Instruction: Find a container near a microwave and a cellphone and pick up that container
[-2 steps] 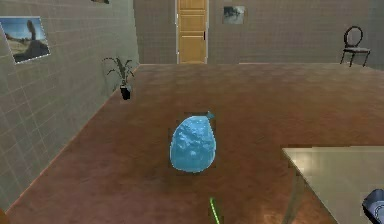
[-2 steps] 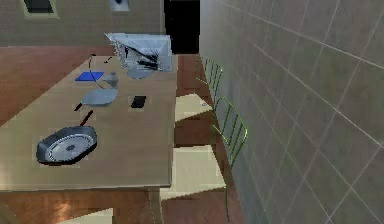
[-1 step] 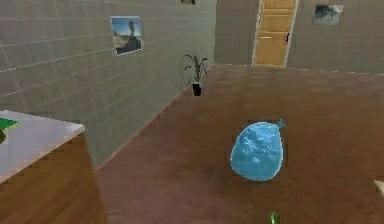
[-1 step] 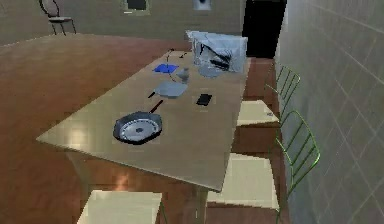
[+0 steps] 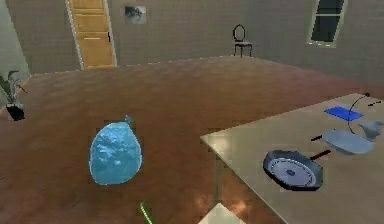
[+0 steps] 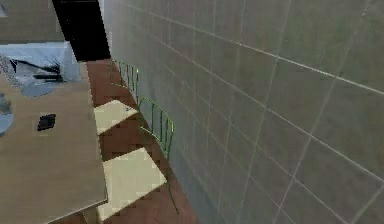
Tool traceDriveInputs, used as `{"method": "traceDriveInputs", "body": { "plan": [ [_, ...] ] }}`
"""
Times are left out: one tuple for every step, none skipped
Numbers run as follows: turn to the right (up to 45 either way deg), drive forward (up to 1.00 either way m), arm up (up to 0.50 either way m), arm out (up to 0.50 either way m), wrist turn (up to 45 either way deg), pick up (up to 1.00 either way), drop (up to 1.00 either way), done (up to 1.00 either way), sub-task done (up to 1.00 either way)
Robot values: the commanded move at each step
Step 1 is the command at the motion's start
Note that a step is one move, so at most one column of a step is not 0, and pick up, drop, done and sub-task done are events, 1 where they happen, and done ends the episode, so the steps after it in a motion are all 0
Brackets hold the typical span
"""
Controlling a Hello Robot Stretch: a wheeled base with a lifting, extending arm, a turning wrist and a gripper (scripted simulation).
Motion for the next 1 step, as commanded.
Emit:
{"method": "traceDriveInputs", "body": {
  "plan": [
    [45.0,0.0,0.0,0.0,0.0,0.0,0.0,0.0,0.0]
  ]
}}
